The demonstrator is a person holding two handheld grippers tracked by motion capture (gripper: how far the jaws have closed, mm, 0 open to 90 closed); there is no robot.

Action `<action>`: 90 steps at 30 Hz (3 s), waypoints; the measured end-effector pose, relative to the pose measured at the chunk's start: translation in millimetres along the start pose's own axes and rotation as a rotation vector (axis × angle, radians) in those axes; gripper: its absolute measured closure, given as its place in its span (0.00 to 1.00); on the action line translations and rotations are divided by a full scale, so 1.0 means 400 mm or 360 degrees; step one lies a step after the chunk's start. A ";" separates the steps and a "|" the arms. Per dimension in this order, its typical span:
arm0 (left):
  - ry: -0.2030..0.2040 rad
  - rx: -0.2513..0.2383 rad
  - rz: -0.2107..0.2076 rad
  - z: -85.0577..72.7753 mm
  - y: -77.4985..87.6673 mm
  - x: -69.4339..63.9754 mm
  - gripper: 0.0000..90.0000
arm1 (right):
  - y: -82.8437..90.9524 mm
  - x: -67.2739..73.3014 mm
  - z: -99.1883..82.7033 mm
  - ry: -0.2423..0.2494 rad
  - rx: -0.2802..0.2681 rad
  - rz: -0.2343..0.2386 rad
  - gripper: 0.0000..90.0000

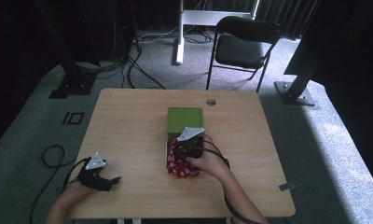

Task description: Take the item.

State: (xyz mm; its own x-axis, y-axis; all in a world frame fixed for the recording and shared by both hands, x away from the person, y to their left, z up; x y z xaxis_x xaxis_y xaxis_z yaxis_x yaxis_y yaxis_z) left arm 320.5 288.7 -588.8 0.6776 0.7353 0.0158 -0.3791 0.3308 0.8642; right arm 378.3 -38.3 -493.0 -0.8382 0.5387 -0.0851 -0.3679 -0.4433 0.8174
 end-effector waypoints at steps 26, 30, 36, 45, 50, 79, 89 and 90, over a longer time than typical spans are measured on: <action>0.0000 0.0000 0.0000 0.000 0.000 0.000 0.02 | 0.098 -0.030 0.002 -0.0078 -0.0231 -0.0015 0.91; 0.0002 0.0000 -0.0001 0.000 0.000 0.000 0.02 | 0.127 -0.024 0.012 -0.0068 -0.0289 -0.0019 0.93; 0.0001 0.0000 0.0000 0.000 0.000 0.000 0.02 | 0.166 -0.011 0.027 -0.0054 -0.0349 0.0023 0.94; 0.0000 0.0000 0.0000 0.000 0.000 0.000 0.02 | 0.224 0.000 0.041 -0.0059 -0.0453 0.0043 0.96; 0.0000 0.0000 0.0000 0.000 0.000 0.000 0.02 | 0.260 -0.005 0.044 -0.0086 -0.0518 0.0058 0.96; 0.0004 0.0000 -0.0002 0.000 0.000 0.000 0.02 | 0.389 -0.171 -0.097 -0.0363 -0.0604 -0.0442 0.95; 0.0000 0.0002 0.0000 0.000 0.000 0.000 0.02 | 0.233 -0.202 -0.209 -0.0436 -0.0388 -0.0554 0.95; 0.0000 0.0001 0.0000 0.000 0.000 0.000 0.02 | 0.220 -0.203 -0.218 -0.0435 -0.0366 -0.0558 0.95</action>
State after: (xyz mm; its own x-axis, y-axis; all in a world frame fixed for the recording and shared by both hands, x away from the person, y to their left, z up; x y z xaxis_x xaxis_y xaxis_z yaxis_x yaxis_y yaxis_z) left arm 320.4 288.8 -588.8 0.6775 0.7354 0.0155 -0.3785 0.3304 0.8646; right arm 379.0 -183.3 -463.8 -0.5232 0.8381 -0.1545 -0.7136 -0.3317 0.6171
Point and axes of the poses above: each handheld gripper's, and its own axes: y roughly backward along the jaws, z roughly out of its top, x roughly to its left, the point moved 5 cm from there along -y, roughly forward along the jaws, and after that the axes turned 13 degrees about x, right-handed, at the moved point
